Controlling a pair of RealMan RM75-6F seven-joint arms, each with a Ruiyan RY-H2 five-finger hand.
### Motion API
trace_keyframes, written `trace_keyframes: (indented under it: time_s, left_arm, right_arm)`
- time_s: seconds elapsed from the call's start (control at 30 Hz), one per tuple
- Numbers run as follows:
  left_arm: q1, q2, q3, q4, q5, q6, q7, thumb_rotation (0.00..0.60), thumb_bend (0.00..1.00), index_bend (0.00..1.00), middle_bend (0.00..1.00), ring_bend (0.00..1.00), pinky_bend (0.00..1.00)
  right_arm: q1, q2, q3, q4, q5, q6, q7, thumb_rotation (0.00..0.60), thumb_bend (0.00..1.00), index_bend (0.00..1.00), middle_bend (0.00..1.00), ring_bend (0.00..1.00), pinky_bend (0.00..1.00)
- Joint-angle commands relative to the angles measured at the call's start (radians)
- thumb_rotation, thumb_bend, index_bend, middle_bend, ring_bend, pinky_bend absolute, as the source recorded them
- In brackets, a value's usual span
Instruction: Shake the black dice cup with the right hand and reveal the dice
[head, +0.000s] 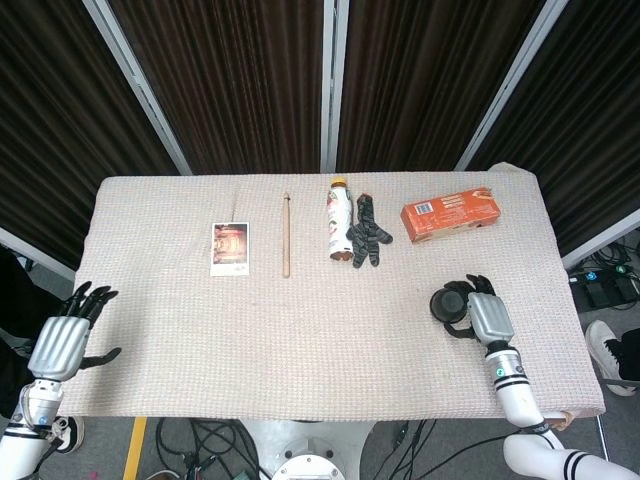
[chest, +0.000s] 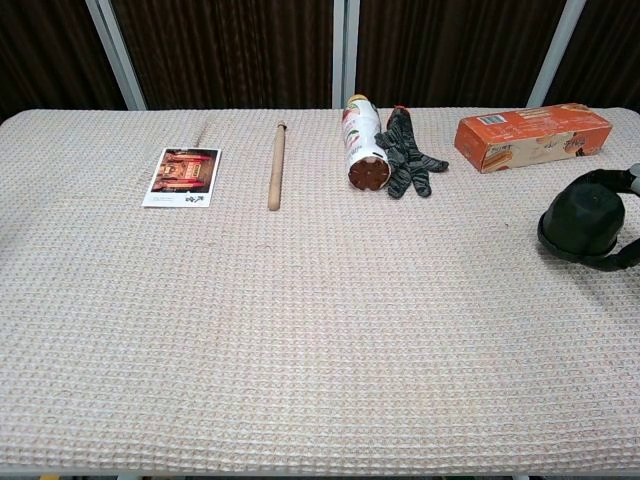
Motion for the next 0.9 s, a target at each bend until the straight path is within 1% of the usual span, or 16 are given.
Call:
trace_keyframes:
  time_s: [0.03, 0.07, 0.17, 0.23, 0.3, 0.37, 0.57, 0.9]
  left_arm:
    - [0.001, 0.0, 0.001, 0.001, -0.001, 0.0, 0.0, 0.6, 0.13, 0.15, 0.11, 0.0, 0.18]
    - [0.002, 0.001, 0.001, 0.001, -0.002, 0.0, 0.0, 0.6, 0.13, 0.15, 0.11, 0.0, 0.18]
    - [0.003, 0.003, -0.001, 0.0, -0.002, 0.005, -0.002, 0.6, 0.13, 0.15, 0.11, 0.0, 0.18]
    - [0.003, 0.003, -0.001, 0.0, -0.001, 0.005, -0.002, 0.6, 0.13, 0.15, 0.11, 0.0, 0.18]
    - [0.002, 0.003, 0.0, 0.0, 0.0, 0.004, -0.003, 0.6, 0.13, 0.15, 0.11, 0.0, 0.18]
    - [0.002, 0.002, 0.0, 0.001, 0.001, 0.005, -0.004, 0.6, 0.13, 0.15, 0.11, 0.0, 0.18]
    - [0.002, 0.002, 0.0, 0.002, 0.001, 0.006, -0.008, 0.6, 0.13, 0.15, 0.11, 0.0, 0.18]
    - [0.003, 0.001, 0.0, 0.008, 0.0, 0.006, -0.015, 0.6, 0.13, 0.15, 0.11, 0.0, 0.18]
  right_arm:
    - [0.002, 0.001, -0.002, 0.004, 0.001, -0.025, 0.004, 0.6, 0.16, 0.33, 0.39, 0.05, 0.0]
    - [0.004, 0.002, -0.003, 0.004, -0.001, -0.033, 0.006, 0.6, 0.14, 0.32, 0.38, 0.04, 0.0]
    - [0.013, 0.017, -0.012, -0.01, -0.017, -0.061, 0.009, 0.6, 0.07, 0.21, 0.3, 0.01, 0.0]
    - [0.018, 0.035, -0.019, -0.025, -0.033, -0.073, 0.004, 0.6, 0.01, 0.11, 0.21, 0.0, 0.0]
    - [0.018, 0.048, -0.021, -0.041, -0.041, -0.073, 0.002, 0.6, 0.0, 0.03, 0.12, 0.0, 0.0]
    - [0.015, 0.061, -0.021, -0.059, -0.048, -0.066, 0.001, 0.6, 0.0, 0.0, 0.09, 0.0, 0.0]
    - [0.004, 0.086, -0.015, -0.1, -0.05, -0.039, -0.023, 0.6, 0.0, 0.0, 0.09, 0.0, 0.0]
    - [-0.001, 0.073, 0.0, -0.1, -0.024, -0.032, -0.053, 0.6, 0.0, 0.0, 0.18, 0.0, 0.0]
